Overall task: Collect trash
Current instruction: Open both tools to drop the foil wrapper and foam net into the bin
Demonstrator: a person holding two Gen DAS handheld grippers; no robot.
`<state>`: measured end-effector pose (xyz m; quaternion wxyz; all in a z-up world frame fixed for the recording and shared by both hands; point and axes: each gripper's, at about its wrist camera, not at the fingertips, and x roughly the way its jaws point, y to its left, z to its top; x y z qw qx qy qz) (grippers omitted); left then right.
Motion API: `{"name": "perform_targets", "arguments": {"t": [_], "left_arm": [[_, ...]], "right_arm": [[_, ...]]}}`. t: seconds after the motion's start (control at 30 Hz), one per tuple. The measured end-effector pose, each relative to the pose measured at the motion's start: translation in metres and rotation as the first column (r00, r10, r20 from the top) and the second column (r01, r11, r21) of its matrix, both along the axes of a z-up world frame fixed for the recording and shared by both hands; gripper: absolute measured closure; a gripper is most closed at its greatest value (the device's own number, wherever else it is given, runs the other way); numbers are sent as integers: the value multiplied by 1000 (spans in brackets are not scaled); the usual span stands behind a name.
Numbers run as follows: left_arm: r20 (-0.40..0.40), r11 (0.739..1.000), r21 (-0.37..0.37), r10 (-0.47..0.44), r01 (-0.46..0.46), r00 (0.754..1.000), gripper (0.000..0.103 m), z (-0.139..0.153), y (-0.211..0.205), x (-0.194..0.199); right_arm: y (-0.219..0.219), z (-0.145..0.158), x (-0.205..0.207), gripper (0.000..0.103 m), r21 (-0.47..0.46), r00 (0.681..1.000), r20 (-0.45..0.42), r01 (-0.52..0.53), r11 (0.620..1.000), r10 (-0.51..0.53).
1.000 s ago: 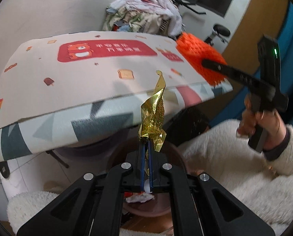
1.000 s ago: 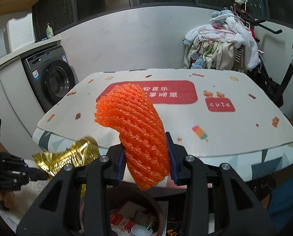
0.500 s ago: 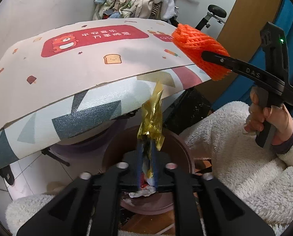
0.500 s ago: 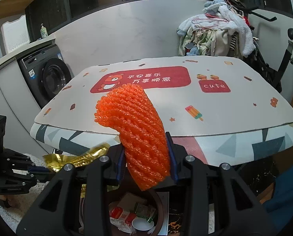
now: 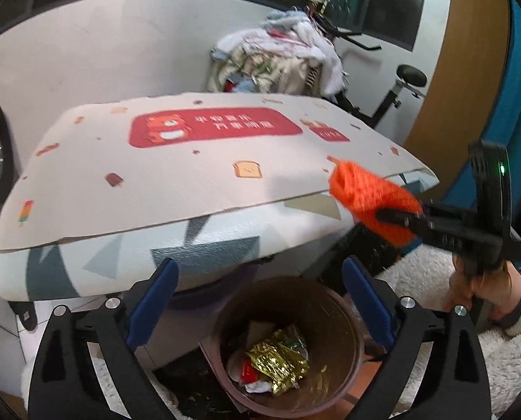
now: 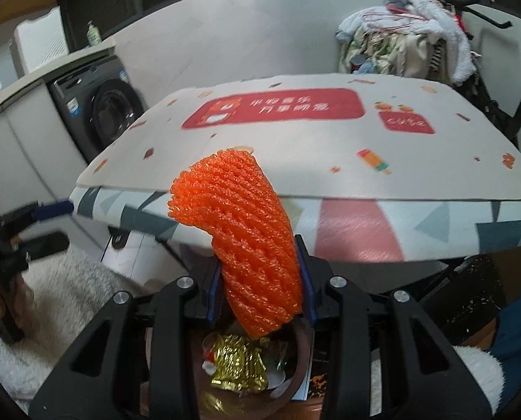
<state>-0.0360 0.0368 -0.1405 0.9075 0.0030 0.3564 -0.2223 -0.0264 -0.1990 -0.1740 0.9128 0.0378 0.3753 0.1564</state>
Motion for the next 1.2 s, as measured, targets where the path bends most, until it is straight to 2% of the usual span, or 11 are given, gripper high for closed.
{"name": "perform_targets", "arguments": {"t": [0.17,0.33,0.8,0.93,1.0,1.1,1.2], "left_arm": [[41,996,-12,89,-88,995,7,4,15,-8],[26,984,-72,163,-161,986,7,4,35,-6],[-20,981,-68,180,-181,983,6,-5,36,0],[-26,982,-63,179,-180,984,6,-6,36,1],[-26,982,-60,178,-179,984,6,-7,35,0],[-24,983,-54,175,-176,984,7,-7,34,0],[-22,984,-49,173,-173,985,7,-7,33,0]], "right_arm": [[16,-6,-6,65,-24,998,-23,-53,998,53],[30,-13,-9,65,-57,994,-45,-98,994,96],[48,-37,-5,62,-124,981,-132,-161,979,144],[51,-42,-3,50,-133,977,-149,-173,976,152],[52,-42,-3,28,-147,978,-151,-164,976,142],[51,-41,-3,13,-156,983,-137,-145,977,124],[49,-40,-1,10,-160,985,-134,-130,979,109]]}}
